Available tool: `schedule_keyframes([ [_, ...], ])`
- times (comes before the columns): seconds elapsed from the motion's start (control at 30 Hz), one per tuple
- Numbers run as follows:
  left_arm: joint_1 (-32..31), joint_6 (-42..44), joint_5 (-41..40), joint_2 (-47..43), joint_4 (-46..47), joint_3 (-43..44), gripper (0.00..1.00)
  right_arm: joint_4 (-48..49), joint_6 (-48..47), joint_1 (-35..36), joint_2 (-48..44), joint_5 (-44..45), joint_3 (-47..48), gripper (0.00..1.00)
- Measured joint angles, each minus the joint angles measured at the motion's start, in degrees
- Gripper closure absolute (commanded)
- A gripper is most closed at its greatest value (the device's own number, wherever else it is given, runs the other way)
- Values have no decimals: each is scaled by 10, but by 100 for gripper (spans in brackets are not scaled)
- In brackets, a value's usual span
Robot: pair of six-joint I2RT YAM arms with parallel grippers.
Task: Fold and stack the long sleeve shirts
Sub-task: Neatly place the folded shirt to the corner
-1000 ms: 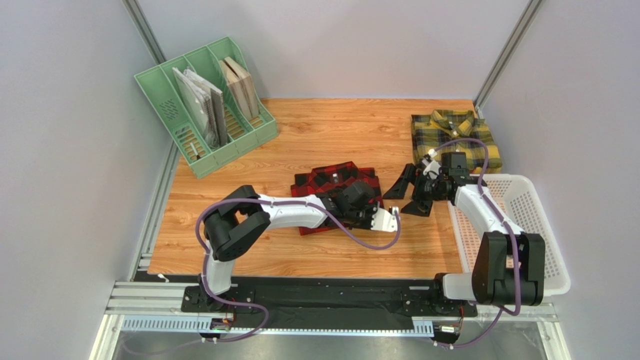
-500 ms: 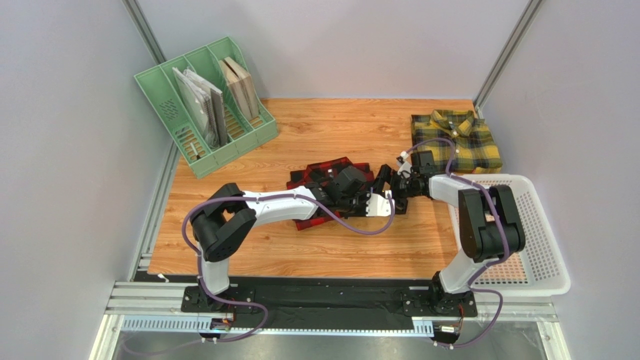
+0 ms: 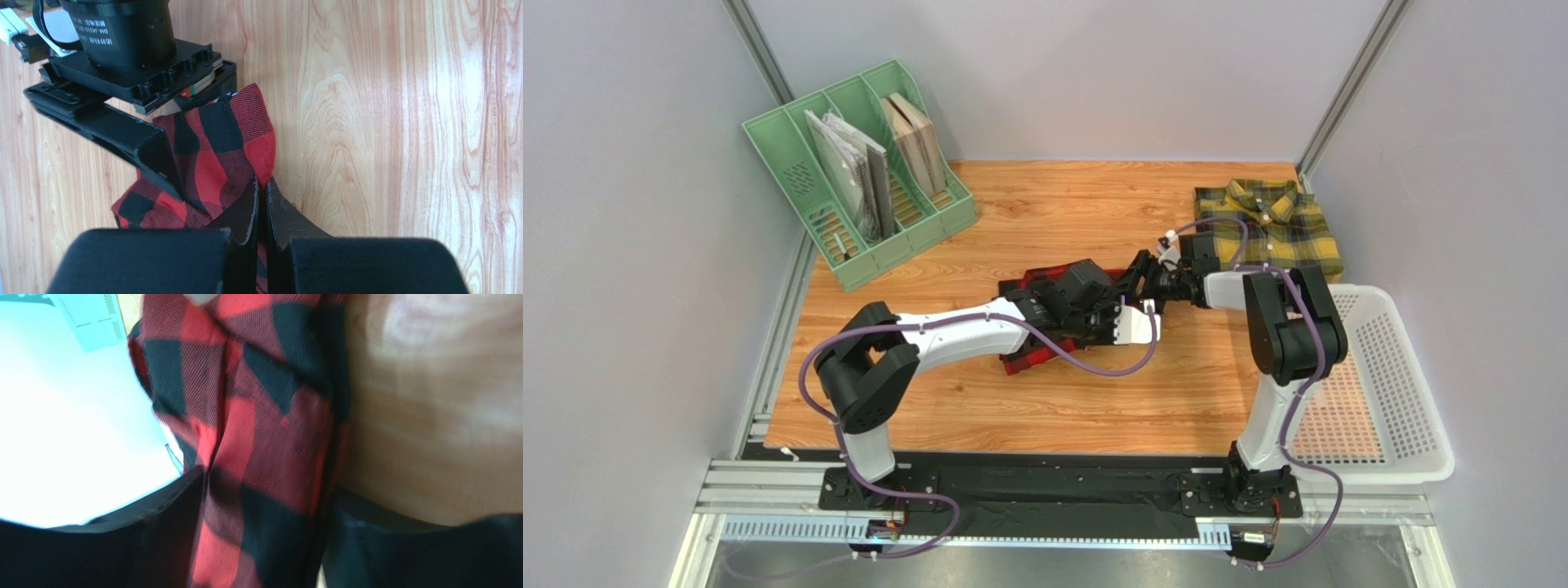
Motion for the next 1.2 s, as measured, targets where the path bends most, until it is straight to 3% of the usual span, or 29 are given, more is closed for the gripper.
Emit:
schedule_keyframes([
  [0.03,0,0,0,0,0,-1,100,8,7,2,9,-1,2,71],
  [0.07,1,1,0,0,-1,-2,97,9,6,2,14,-1,4,89],
  [0.13,3,1,0,0,-8,-2,82,5,8,4,23,-1,7,100],
  [0.17,7,-1,6,0,-15,-2,65,-4,3,4,23,1,10,100],
  [0.23,17,-8,28,-1,-44,3,54,-38,-13,6,16,20,26,100],
  [0.43,79,-58,106,-55,-183,35,2,-178,-123,-2,-18,129,158,100],
  [0.73,90,-82,111,-172,-289,7,1,-339,-315,-62,-33,270,342,100],
  [0.97,94,-102,100,-178,-320,-29,1,-435,-418,-89,-3,329,499,100],
  [1.2,94,-115,94,-178,-324,-30,1,-471,-474,-85,3,364,586,100],
])
